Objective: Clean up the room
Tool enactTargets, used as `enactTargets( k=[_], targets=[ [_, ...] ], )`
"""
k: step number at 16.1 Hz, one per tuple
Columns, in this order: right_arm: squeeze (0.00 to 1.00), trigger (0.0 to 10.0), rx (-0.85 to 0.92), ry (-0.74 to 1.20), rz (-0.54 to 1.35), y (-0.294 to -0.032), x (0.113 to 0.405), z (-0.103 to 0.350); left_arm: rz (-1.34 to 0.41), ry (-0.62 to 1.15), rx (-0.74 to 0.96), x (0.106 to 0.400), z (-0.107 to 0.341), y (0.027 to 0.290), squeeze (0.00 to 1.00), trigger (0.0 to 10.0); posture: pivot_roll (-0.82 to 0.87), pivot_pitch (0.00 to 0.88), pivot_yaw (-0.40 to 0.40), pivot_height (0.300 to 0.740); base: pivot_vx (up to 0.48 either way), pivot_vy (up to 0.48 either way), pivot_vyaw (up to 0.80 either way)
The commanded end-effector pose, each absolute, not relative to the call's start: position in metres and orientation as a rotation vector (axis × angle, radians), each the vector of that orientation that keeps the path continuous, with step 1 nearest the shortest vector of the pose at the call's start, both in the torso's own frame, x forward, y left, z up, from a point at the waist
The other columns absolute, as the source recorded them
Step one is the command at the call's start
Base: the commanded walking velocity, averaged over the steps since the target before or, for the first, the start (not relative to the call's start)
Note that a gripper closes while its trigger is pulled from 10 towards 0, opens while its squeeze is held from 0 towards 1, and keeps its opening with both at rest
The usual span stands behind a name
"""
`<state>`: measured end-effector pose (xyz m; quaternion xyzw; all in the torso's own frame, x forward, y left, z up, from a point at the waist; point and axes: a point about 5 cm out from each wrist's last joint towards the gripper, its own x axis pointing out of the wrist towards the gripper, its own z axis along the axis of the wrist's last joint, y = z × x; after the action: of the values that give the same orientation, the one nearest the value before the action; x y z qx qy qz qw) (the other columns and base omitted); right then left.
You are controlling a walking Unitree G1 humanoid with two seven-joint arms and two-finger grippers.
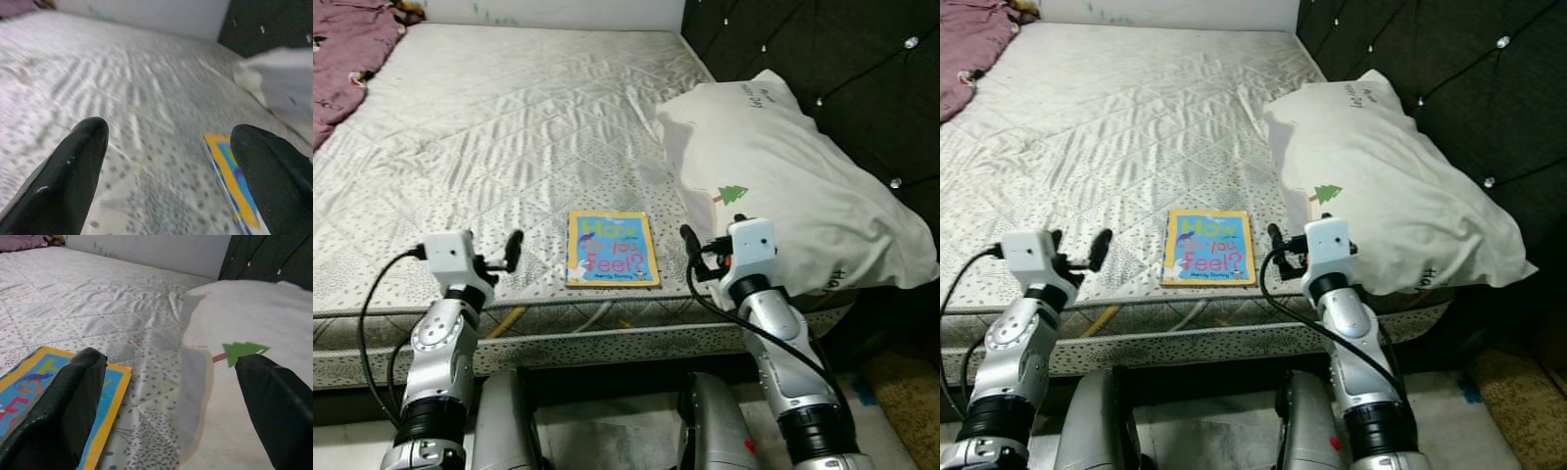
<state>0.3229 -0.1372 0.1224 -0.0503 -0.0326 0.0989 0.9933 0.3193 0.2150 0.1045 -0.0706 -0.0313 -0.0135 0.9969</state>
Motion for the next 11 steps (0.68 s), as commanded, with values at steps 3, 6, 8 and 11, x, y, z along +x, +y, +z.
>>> enactTargets(
  k=[3, 6, 8, 11],
  targets=[
    [0.00, 10.0, -0.071, -0.099, 0.157, -0.144, 0.331, 0.132, 0.023, -0.102, -0.127, 0.320, 0.110, 0.216, 0.98, 10.0, -0.08, 0.000, -0.040, 0.509, 0.000, 0.000, 0.00],
    [0.00, 10.0, -0.050, -0.108, 0.113, -0.153, 0.330, 0.135, 0.031, -0.109, -0.136, 0.319, 0.112, 0.215, 0.00, 10.0, -0.10, 0.000, -0.034, 0.509, 0.000, 0.000, 0.00],
    [0.00, 10.0, -0.019, -0.110, 0.072, -0.159, 0.327, 0.135, 0.060, -0.136, -0.120, 0.316, 0.115, 0.216, 0.00, 10.0, -0.09, 0.000, -0.032, 0.509, 0.000, 0.000, 0.00],
    [0.00, 10.0, 0.030, -0.113, 0.052, -0.158, 0.327, 0.134, 0.072, -0.183, -0.099, 0.313, 0.124, 0.208, 0.00, 10.0, -0.07, 0.000, -0.036, 0.509, 0.000, 0.000, 0.00]
  ],
)
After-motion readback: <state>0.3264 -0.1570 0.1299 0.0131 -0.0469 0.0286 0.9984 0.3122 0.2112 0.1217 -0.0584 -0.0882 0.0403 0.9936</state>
